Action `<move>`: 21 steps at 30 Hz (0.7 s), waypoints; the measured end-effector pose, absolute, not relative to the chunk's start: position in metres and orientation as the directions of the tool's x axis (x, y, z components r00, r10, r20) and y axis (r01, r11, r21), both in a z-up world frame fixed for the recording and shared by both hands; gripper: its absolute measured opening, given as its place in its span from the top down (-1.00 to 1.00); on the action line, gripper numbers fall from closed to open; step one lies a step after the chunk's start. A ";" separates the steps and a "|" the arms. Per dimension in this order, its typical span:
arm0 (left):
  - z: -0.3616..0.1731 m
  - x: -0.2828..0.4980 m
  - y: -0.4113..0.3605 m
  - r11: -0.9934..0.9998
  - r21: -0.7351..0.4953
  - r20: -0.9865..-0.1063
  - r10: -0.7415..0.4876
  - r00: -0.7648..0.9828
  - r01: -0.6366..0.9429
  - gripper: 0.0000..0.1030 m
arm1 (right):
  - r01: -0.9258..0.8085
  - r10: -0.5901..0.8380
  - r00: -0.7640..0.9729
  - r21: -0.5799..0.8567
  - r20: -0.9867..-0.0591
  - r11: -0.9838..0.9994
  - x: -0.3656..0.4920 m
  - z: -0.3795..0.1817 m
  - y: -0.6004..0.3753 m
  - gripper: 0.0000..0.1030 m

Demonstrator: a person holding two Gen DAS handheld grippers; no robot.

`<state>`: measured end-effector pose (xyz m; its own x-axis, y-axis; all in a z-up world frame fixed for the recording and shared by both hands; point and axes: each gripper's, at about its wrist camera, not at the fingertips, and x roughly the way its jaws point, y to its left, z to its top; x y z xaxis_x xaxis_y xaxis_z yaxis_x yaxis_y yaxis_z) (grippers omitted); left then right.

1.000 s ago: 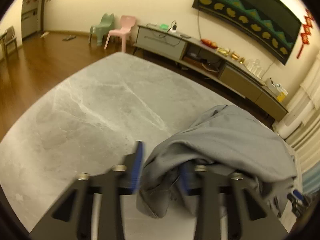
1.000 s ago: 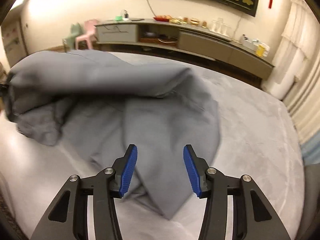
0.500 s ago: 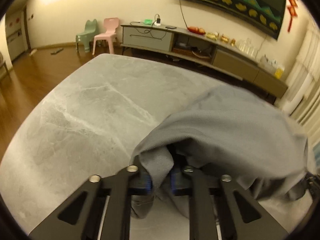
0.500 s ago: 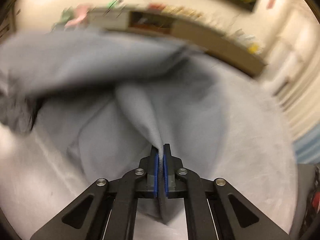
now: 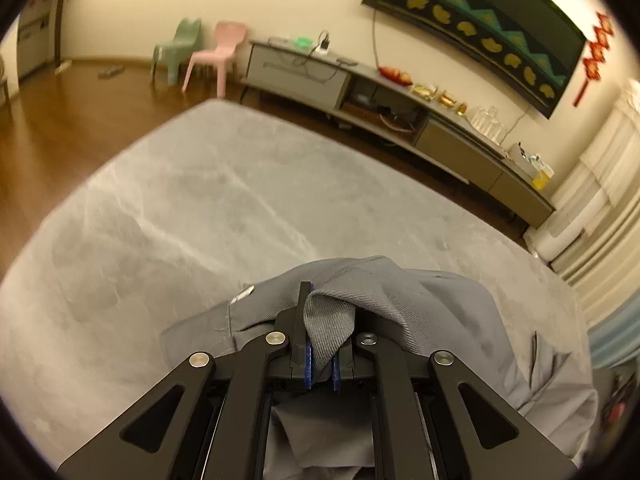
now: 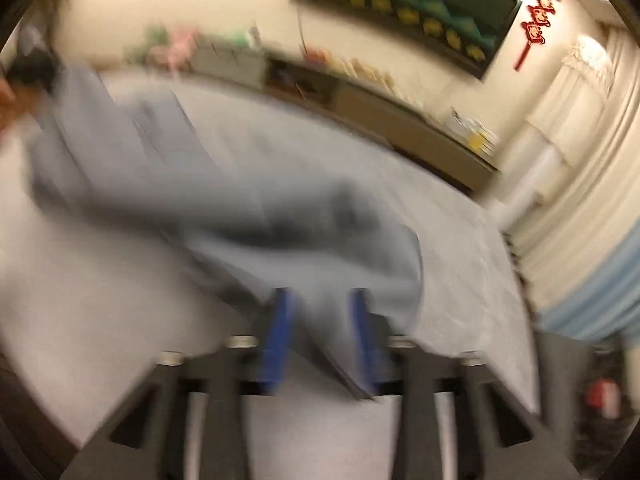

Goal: Fold clothes

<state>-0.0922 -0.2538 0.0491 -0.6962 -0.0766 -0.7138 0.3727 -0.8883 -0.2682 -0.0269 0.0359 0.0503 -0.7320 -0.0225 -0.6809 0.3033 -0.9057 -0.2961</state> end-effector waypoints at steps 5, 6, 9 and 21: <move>0.046 -0.098 -0.251 -0.893 -0.253 -0.718 -0.084 -0.691 0.371 0.86 | 0.348 -0.148 -0.749 -0.193 -0.646 -0.918 -0.031 0.083 0.035 -0.49; 0.046 -0.098 -0.250 -0.893 -0.252 -0.720 -0.084 -0.689 0.373 0.86 | 0.352 -0.136 -0.731 -0.198 -0.669 -0.915 -0.052 0.075 0.042 -0.49; 0.046 -0.097 -0.252 -0.893 -0.256 -0.721 -0.080 -0.688 0.371 0.86 | 0.365 -0.072 -0.634 -0.215 -0.770 -0.906 -0.108 0.032 0.066 -0.49; 0.046 -0.093 -0.281 -0.824 -0.336 -0.725 -0.083 -0.684 0.456 0.85 | 0.384 -0.075 -0.803 -0.418 -0.591 -0.823 0.043 0.081 0.070 0.77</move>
